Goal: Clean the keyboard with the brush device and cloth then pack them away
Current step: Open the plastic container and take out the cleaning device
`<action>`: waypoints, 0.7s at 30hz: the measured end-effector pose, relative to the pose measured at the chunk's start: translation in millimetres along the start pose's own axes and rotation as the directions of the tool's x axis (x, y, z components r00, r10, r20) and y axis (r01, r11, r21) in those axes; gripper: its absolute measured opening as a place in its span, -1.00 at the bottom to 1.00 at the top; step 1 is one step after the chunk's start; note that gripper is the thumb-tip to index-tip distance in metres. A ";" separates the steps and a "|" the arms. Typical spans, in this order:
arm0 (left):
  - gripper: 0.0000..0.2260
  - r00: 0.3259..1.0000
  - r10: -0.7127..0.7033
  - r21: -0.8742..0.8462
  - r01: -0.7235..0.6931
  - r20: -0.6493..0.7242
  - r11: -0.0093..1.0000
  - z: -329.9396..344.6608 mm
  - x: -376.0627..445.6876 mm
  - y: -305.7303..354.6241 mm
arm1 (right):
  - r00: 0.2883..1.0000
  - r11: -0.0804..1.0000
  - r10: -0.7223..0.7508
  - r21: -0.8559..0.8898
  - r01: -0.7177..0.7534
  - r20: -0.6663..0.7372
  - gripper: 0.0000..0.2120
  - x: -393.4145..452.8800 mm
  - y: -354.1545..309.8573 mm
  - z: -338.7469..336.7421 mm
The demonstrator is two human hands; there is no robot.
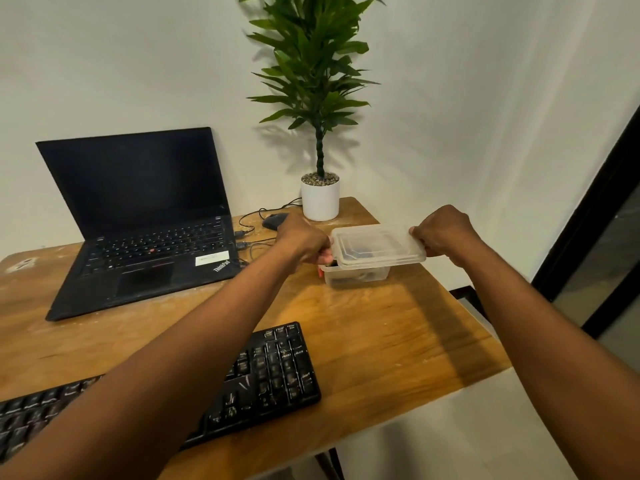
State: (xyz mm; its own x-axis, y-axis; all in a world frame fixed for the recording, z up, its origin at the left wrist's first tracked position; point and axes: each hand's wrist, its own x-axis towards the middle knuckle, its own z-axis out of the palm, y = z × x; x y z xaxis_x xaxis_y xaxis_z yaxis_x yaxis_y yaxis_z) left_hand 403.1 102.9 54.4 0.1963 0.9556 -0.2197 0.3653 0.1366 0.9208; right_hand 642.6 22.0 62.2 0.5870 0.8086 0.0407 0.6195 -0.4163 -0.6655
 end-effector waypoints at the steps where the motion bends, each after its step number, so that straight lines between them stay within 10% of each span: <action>1: -0.91 1.000 -0.007 -0.002 0.007 0.020 1.000 3.2 -6.3 -0.8 | 1.000 1.000 0.007 -0.002 -0.007 0.004 -0.73 -6.9 5.1 -4.5; 21: -0.70 0.950 -0.142 0.041 0.136 0.277 0.990 58.3 -53.1 -44.1 | 0.977 0.961 0.199 -0.211 -0.180 0.072 -0.78 -43.1 74.1 0.1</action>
State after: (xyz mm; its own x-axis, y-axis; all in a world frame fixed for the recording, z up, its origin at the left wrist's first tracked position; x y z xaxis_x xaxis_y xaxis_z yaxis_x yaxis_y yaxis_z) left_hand 429.7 30.9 6.7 0.3871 0.8163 -0.4288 0.4260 0.2541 0.8683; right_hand 663.1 -43.7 11.0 0.6593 0.7375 -0.1462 0.5995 -0.6330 -0.4898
